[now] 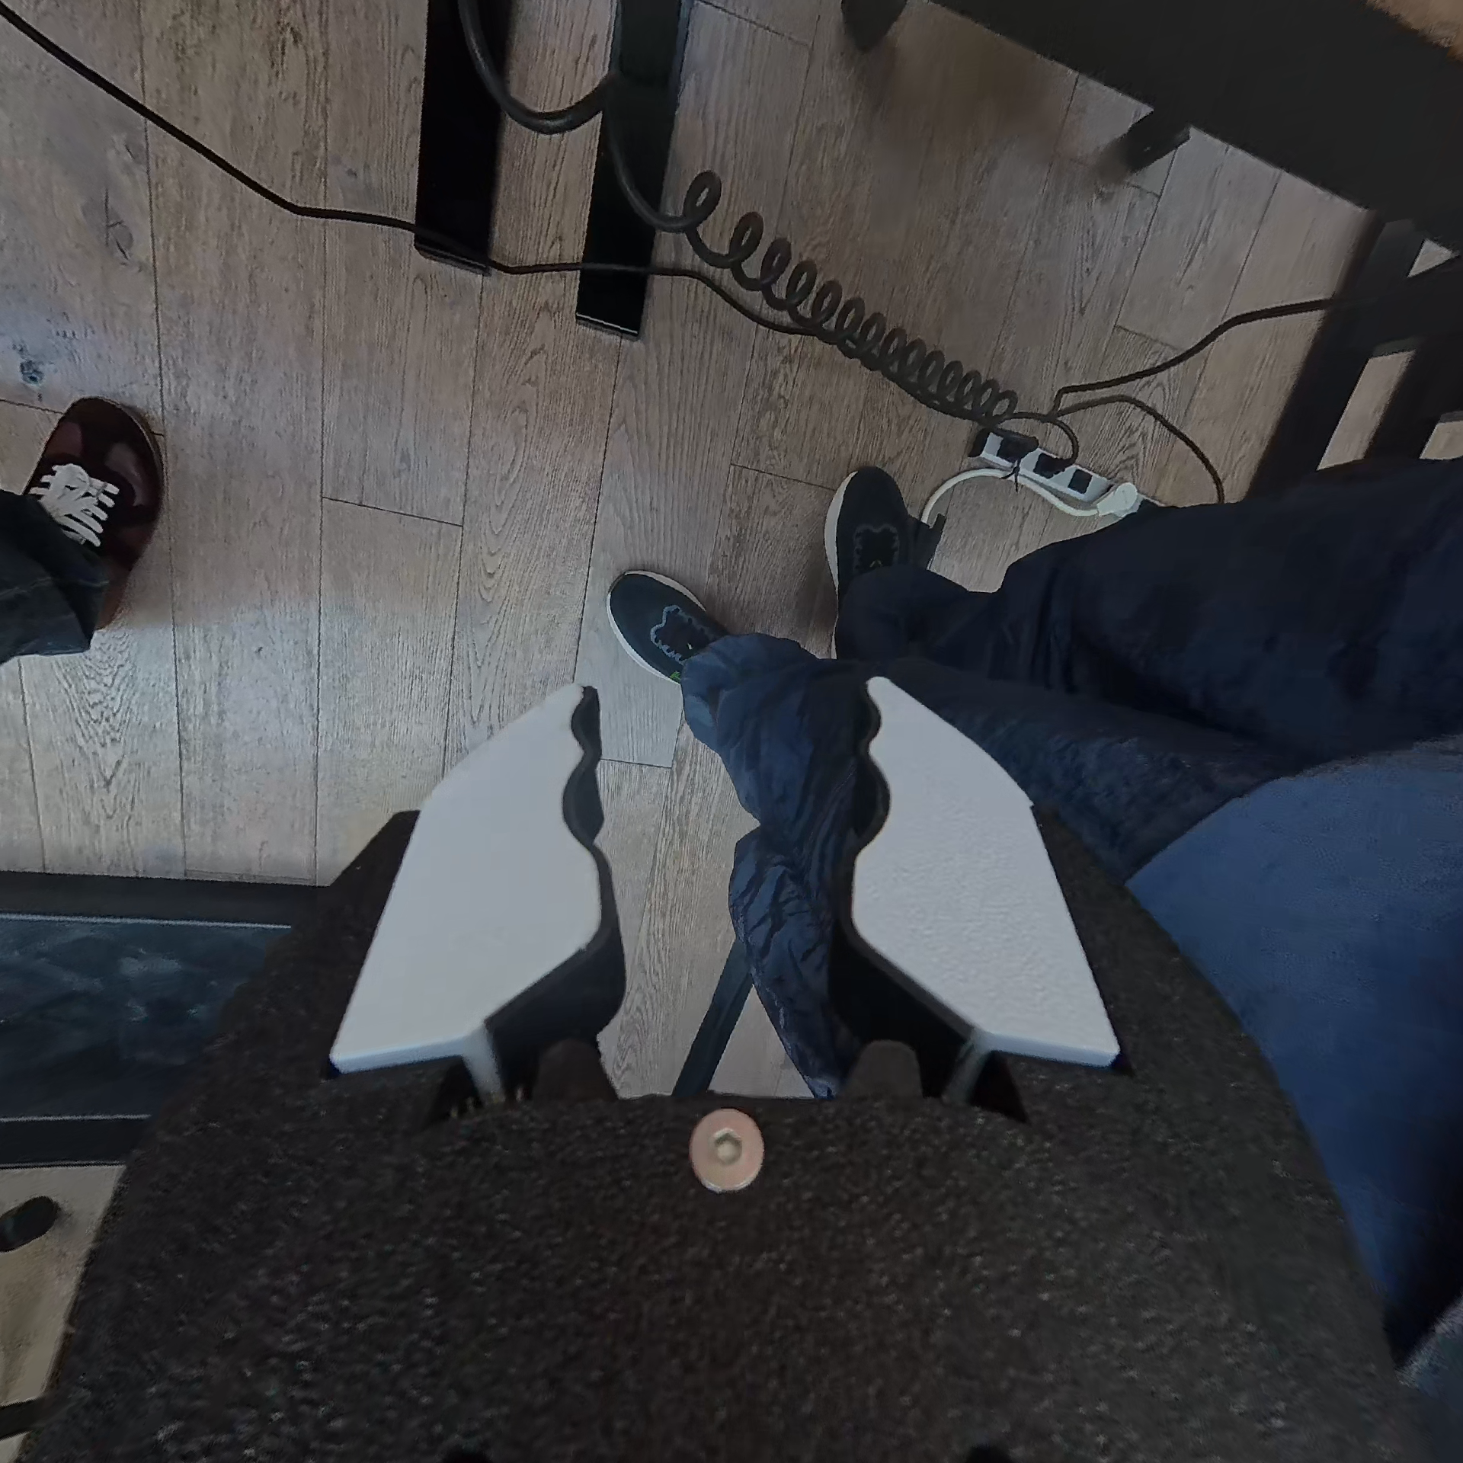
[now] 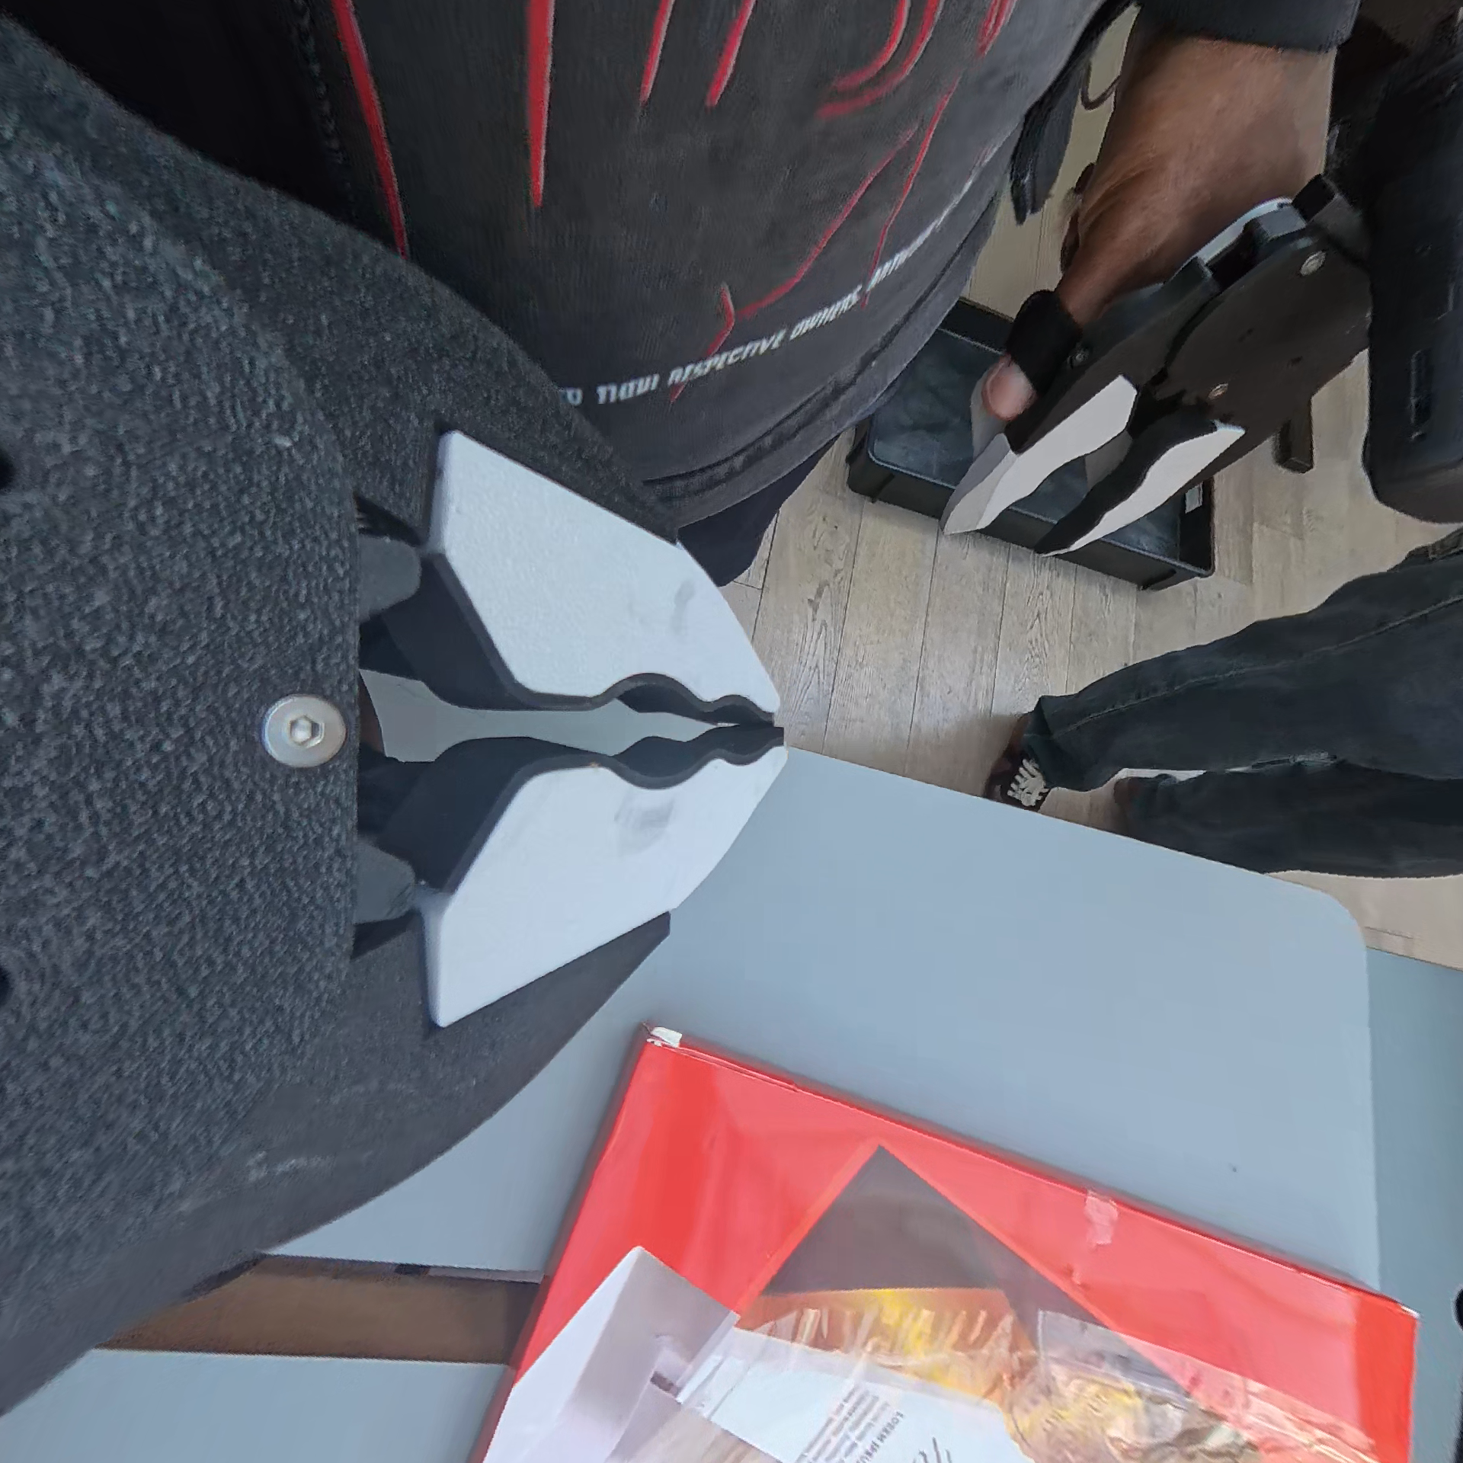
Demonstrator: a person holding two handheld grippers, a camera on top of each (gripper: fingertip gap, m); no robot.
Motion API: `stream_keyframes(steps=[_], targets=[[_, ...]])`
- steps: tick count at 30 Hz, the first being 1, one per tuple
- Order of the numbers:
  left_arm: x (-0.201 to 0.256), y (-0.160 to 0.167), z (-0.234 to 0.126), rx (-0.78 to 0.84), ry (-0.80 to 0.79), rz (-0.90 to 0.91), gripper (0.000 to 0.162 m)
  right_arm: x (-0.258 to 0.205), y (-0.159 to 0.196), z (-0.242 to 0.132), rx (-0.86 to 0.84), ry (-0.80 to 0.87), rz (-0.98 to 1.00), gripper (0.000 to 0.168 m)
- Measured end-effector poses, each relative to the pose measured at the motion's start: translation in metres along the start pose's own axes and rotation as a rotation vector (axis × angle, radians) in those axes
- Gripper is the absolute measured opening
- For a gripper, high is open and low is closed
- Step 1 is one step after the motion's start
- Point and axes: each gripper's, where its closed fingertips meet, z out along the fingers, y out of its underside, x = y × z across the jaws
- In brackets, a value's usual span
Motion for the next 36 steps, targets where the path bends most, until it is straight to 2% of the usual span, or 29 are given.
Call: stream_keyframes(steps=[5, 15, 25, 33, 36], targets=[[0.002, -0.005, 0.004, -0.016, 0.018, 0.071, 0.061, 0.003, 0.005, 0.008, -0.031, 0.01, 0.018, 0.0], [-0.022, -0.005, 0.006, -0.017, 0.041, 0.007, 0.06, 0.007, -0.01, 0.019, -0.034, 0.03, 0.025, 0.0], [-0.032, -0.019, 0.007, -0.011, 0.055, 0.051, 0.06, 0.01, -0.02, 0.026, -0.03, 0.052, 0.038, 0.0], [-0.041, -0.016, 0.007, -0.02, 0.054, 0.055, 0.06, 0.01, -0.025, 0.033, -0.035, 0.05, 0.041, 0.0], [-0.065, -0.046, -0.012, 0.146, 0.006, -0.05, 0.055, 0.01, -0.027, 0.037, -0.034, 0.048, 0.043, 0.0]])
